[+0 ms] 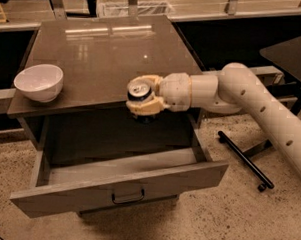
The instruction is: Place pepsi can into top drawer
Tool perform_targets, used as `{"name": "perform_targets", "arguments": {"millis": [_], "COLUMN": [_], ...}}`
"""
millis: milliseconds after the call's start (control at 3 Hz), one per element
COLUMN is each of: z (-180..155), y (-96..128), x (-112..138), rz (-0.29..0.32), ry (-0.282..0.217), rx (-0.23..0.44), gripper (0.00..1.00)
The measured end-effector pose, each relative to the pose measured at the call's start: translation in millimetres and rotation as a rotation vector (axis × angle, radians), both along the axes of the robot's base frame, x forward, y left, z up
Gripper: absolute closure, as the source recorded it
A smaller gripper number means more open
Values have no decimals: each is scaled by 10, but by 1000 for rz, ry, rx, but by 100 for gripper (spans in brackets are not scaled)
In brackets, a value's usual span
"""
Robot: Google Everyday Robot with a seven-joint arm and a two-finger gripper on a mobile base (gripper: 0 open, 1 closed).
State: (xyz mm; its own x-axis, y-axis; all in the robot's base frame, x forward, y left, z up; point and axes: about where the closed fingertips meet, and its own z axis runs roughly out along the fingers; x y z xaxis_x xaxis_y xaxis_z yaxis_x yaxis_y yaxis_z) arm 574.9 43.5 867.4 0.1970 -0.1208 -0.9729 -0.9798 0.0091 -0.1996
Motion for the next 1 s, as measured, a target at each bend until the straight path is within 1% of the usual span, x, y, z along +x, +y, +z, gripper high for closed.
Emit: {"name": "perform_targets", "arguments": {"millis": [333, 667, 1000], "z": [-397, -503, -597], "y": [-114, -435, -712], "x": [-283, -466, -432], "rz": [17, 38, 71], "ry": [4, -32, -66], "rx": [-68, -13, 29], "gripper": [100, 100, 100]}}
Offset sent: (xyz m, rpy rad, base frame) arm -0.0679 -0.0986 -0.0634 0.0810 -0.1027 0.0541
